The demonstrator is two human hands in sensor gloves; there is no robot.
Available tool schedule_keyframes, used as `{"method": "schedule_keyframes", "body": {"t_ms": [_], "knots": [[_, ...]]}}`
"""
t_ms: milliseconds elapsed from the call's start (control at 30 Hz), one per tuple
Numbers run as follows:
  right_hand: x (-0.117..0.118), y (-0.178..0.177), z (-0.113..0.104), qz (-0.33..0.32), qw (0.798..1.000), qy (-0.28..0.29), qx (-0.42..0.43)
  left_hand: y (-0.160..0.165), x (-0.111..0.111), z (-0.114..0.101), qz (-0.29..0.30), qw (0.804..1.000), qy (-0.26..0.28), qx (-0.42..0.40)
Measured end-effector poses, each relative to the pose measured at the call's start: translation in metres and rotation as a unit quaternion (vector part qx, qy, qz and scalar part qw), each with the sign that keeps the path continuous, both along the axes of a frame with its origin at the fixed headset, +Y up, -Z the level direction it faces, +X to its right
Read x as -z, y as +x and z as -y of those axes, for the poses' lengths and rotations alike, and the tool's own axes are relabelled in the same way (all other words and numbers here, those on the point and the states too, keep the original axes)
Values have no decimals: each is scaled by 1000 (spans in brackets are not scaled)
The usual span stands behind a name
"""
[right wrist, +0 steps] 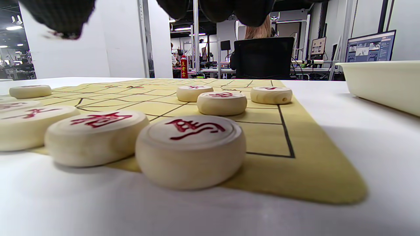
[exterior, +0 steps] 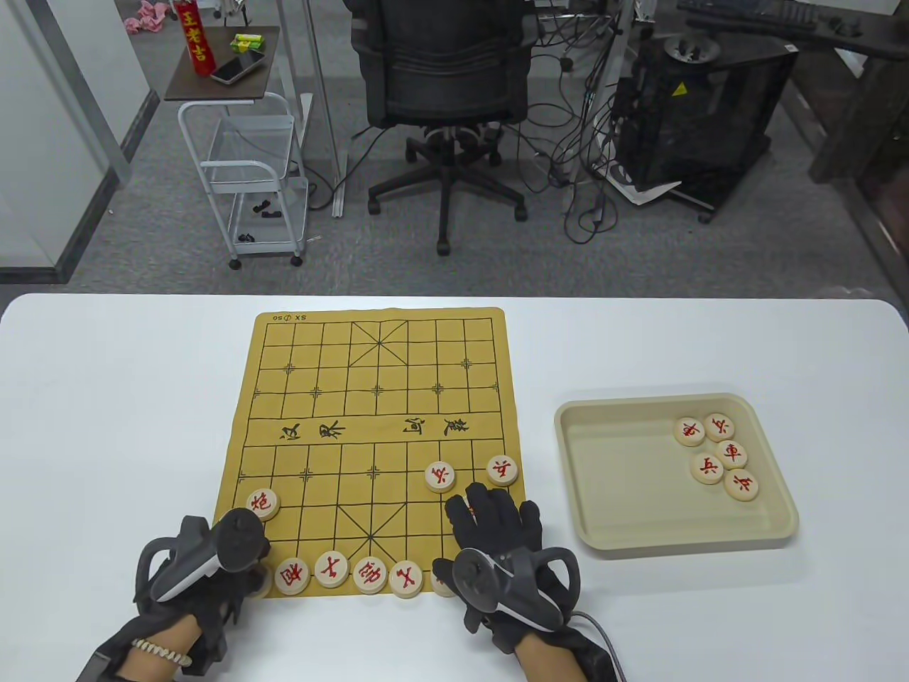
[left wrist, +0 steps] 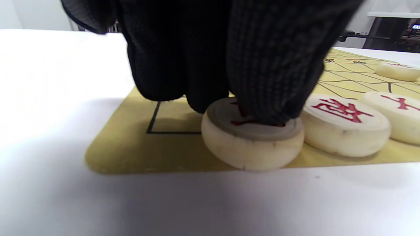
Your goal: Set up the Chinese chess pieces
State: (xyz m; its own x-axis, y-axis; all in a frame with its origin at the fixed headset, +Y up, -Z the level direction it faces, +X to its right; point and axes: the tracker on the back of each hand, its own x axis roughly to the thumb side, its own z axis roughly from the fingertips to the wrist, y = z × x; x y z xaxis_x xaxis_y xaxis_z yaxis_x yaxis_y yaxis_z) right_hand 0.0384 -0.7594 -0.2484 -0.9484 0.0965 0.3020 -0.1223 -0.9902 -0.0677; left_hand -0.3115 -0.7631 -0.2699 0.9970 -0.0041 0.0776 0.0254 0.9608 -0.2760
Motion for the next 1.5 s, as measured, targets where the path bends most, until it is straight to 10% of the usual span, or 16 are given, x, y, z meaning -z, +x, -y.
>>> {"method": "schedule_keyframes", "body": {"t_ms": [467,767,1200,1500], "knots": [[-1,-2,1,-3,1000,-2,-1,18,2,-32,-20,958,255,-128],[8,8,0,33,998,-27,40,15,-7,-19,-4,968,235,-84],[88,182,-46,338,935,-69,-77,14,-7,-19,0,970,227,-87],[127,258,-12,413,881,-179,-147,16,-5,-18,-2,972,219,-80]]}}
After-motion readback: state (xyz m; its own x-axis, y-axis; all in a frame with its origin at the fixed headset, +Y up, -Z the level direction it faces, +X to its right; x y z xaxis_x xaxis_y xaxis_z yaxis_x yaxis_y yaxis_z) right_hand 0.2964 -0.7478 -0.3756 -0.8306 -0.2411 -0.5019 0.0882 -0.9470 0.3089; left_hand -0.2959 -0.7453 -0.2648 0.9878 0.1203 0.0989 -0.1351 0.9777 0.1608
